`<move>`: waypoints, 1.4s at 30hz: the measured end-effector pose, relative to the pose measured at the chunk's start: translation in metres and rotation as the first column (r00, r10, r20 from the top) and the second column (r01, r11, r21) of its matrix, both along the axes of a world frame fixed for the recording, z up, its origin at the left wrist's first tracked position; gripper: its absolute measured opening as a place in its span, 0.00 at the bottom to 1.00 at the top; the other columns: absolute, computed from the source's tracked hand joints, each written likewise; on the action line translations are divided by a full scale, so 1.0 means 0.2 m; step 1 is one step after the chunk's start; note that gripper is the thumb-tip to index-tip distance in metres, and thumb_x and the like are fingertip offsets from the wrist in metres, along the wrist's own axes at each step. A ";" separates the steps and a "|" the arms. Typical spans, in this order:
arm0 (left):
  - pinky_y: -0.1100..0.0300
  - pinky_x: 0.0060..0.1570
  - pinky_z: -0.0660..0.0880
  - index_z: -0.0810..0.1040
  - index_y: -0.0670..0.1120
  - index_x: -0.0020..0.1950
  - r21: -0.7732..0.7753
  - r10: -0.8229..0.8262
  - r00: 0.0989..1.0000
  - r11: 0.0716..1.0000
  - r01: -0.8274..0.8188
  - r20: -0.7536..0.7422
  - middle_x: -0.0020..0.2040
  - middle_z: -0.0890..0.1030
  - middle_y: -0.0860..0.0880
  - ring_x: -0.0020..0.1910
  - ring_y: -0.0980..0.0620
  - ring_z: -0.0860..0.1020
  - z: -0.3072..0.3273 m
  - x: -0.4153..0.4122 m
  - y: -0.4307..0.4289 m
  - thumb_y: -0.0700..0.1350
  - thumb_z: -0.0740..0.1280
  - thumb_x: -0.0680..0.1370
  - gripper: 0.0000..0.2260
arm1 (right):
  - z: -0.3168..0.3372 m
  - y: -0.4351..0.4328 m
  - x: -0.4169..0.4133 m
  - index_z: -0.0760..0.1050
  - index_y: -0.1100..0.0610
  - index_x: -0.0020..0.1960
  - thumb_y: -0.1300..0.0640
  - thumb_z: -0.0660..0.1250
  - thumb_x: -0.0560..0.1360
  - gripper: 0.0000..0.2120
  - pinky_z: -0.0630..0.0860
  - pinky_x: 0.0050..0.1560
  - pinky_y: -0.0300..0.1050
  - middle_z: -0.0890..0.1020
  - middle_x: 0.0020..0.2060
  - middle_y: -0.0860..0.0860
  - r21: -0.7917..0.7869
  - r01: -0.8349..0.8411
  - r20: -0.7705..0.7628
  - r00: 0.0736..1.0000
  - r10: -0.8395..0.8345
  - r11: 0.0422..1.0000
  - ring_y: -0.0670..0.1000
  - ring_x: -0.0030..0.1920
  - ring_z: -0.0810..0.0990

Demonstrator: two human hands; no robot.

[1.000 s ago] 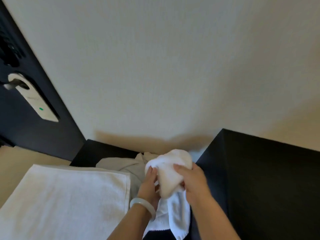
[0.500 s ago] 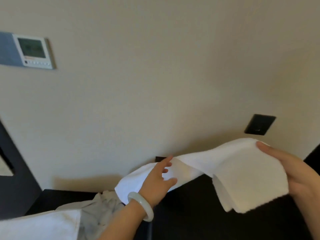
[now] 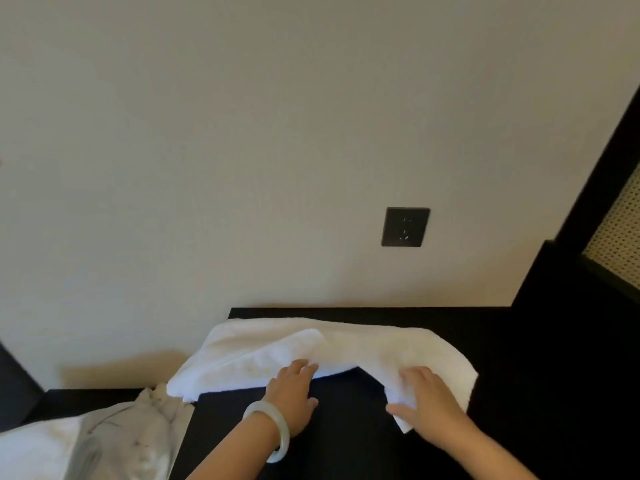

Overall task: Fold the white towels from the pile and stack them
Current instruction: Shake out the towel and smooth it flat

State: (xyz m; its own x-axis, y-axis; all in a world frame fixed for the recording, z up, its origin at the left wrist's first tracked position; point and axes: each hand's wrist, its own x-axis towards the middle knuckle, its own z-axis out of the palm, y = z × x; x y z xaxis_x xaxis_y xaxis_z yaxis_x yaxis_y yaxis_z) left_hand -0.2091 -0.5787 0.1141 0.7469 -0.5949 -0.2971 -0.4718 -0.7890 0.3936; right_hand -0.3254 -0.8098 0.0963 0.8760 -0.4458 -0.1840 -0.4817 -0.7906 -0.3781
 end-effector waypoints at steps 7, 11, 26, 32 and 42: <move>0.50 0.74 0.57 0.54 0.52 0.79 -0.047 0.213 0.960 0.977 -0.208 0.184 0.80 0.54 0.49 0.77 0.47 0.57 0.02 0.13 0.04 0.48 0.62 0.82 0.28 | -0.05 -0.22 -0.02 0.73 0.47 0.63 0.56 0.61 0.81 0.12 0.68 0.65 0.37 0.73 0.60 0.42 -0.277 0.057 0.144 0.989 -0.017 0.959 0.42 0.59 0.71; 0.53 0.70 0.65 0.65 0.51 0.74 0.124 0.229 0.928 0.954 -0.274 0.294 0.72 0.67 0.48 0.69 0.47 0.69 0.03 0.25 0.08 0.49 0.62 0.82 0.21 | 0.03 -0.39 -0.01 0.76 0.48 0.60 0.50 0.57 0.83 0.11 0.71 0.59 0.38 0.78 0.52 0.42 -0.335 0.130 0.148 0.985 -0.085 0.933 0.42 0.52 0.75; 0.56 0.55 0.73 0.78 0.47 0.61 0.016 0.239 0.959 0.970 -0.244 0.153 0.55 0.82 0.46 0.55 0.47 0.79 0.17 0.34 0.10 0.53 0.61 0.81 0.14 | 0.54 -0.63 0.32 0.78 0.66 0.56 0.54 0.66 0.80 0.14 0.75 0.49 0.50 0.81 0.49 0.61 0.772 0.267 0.292 0.657 -0.695 0.576 0.60 0.51 0.80; 0.70 0.41 0.72 0.81 0.53 0.44 -0.548 0.249 0.956 0.784 -0.291 -0.152 0.40 0.83 0.55 0.40 0.61 0.79 0.44 0.26 -0.33 0.50 0.66 0.80 0.07 | 0.60 -0.38 0.38 0.78 0.57 0.53 0.56 0.70 0.78 0.07 0.80 0.45 0.51 0.83 0.48 0.60 0.871 0.151 0.124 0.852 -0.508 0.467 0.59 0.47 0.83; 0.58 0.59 0.72 0.70 0.44 0.69 -0.455 0.343 0.938 0.828 -0.328 -0.053 0.63 0.71 0.47 0.58 0.49 0.74 0.18 0.14 -0.42 0.43 0.68 0.78 0.20 | 0.30 -0.18 0.23 0.74 0.49 0.48 0.55 0.68 0.78 0.03 0.73 0.40 0.38 0.77 0.46 0.46 0.278 0.175 0.440 0.851 -0.287 0.944 0.45 0.45 0.76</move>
